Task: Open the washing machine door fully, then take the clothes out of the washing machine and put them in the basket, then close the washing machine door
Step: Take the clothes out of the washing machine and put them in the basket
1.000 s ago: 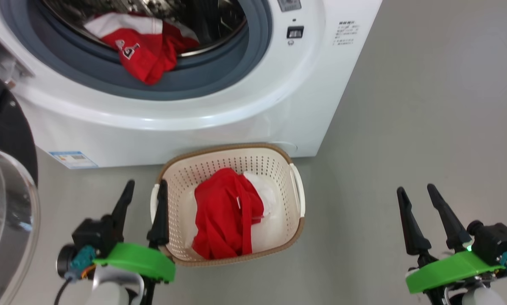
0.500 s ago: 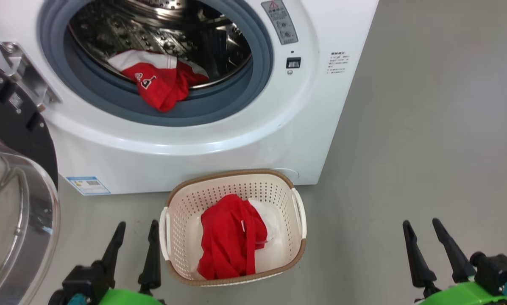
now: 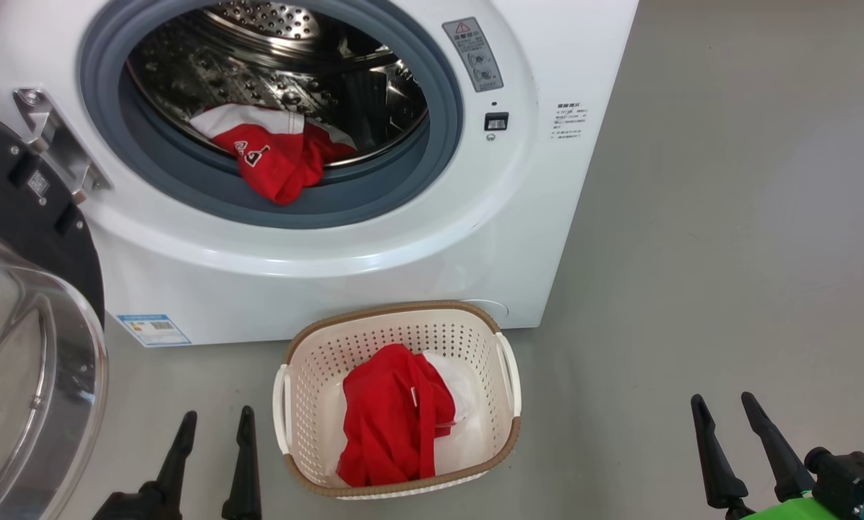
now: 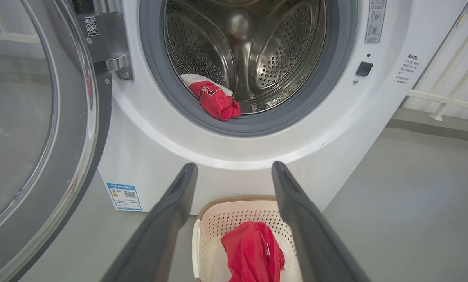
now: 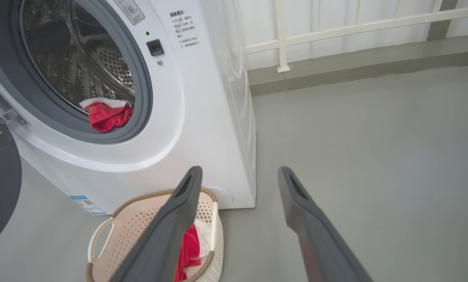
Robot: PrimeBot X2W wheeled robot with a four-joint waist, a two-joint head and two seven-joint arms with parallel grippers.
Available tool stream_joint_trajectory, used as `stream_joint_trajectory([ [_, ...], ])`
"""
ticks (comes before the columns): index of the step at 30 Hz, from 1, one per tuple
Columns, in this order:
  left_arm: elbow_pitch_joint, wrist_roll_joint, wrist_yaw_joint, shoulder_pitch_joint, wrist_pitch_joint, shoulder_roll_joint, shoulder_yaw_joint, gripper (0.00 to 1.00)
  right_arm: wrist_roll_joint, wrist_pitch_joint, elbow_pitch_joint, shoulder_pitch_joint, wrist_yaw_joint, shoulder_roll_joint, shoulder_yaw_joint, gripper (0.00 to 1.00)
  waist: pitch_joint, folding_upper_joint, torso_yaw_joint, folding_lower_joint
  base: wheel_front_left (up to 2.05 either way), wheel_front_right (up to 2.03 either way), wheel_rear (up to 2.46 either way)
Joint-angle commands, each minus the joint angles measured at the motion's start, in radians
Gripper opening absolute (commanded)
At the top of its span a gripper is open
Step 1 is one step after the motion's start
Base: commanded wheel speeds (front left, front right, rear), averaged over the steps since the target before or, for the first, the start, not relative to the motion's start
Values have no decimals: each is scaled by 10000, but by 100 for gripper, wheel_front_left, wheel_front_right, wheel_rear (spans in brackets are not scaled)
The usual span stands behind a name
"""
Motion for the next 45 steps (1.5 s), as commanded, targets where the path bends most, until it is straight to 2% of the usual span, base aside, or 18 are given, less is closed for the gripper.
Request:
stream_joint_trajectory([
  [1, -285, -12, 67, 25, -51, 110, 359, 100, -193, -65, -253, 29, 73, -107, 138, 100, 6, 0, 14, 0, 0, 0, 0],
  [20, -414, -79, 191, -86, -51, 110, 255, 100, -217, -65, -287, -114, 73, -108, 140, 100, 105, 0, 60, 0, 0, 0, 0],
  [27, -221, -6, 183, -543, -51, 110, -115, 100, -205, -65, -336, -239, 73, -78, 119, 100, 381, 0, 229, 0, 0, 0, 0],
  [35, 523, 365, 391, -2663, -51, 110, -730, 100, -116, -65, -466, -891, 73, -140, 172, 100, 1461, 0, 343, 0, 0, 0, 0],
  [45, 1622, 681, 772, -5761, -51, 110, -1271, 100, 65, -65, -552, -1944, 73, -226, 498, 100, 3172, 0, 69, 0, 0, 0, 0],
])
